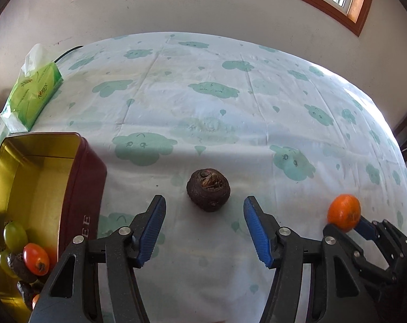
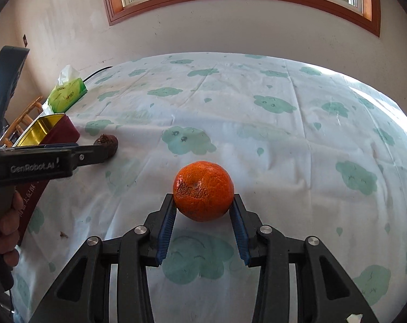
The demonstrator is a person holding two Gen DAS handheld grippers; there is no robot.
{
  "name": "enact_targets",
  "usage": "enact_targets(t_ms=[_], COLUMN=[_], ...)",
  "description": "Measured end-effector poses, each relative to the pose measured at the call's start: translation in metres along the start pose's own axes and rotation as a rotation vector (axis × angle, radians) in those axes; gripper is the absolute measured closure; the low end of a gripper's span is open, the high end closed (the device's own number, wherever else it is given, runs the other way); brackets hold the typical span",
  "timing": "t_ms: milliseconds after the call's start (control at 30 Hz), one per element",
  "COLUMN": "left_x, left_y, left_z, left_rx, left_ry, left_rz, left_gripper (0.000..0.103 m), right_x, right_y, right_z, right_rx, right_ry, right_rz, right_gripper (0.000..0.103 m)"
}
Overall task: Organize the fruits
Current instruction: 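Grasp last dark brown fruit with left gripper while right holds tangerine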
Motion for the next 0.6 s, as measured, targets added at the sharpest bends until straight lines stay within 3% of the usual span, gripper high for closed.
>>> enact_targets(t_ms=[267, 333, 600], left_x=[0.011, 0.01, -0.006], left_y=[-0.018, -0.019, -0.005], left_z=[-0.002, -0.001, -0.001], left_rx=[0.036, 0.046, 0.022], left_ry=[-0.027, -0.039, -0.026], left_rz=[-0.003, 0.0, -0.017], left_gripper=[0.053, 0.065, 0.066], right_x=[0.0, 0.0, 0.0], right_y=[0.0, -0.001, -0.001], right_z=[0.001, 0.002, -0.001], right_rx=[0.017, 0.023, 0.002], right_ry=[-0.01, -0.015, 0.003], right_rz=[0.002, 0.001, 0.001], right_gripper=[0.065, 0.065, 0.065])
Point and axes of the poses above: each gripper's, at about its wrist camera, not at the fingertips, and y roughly against the way its jaws point, z to its right, x to its top, the point moved 3 cm from there along -y, roughly the way its jaws point, and after that the axes turned 12 degrees about -x, right-handed, at the moved point
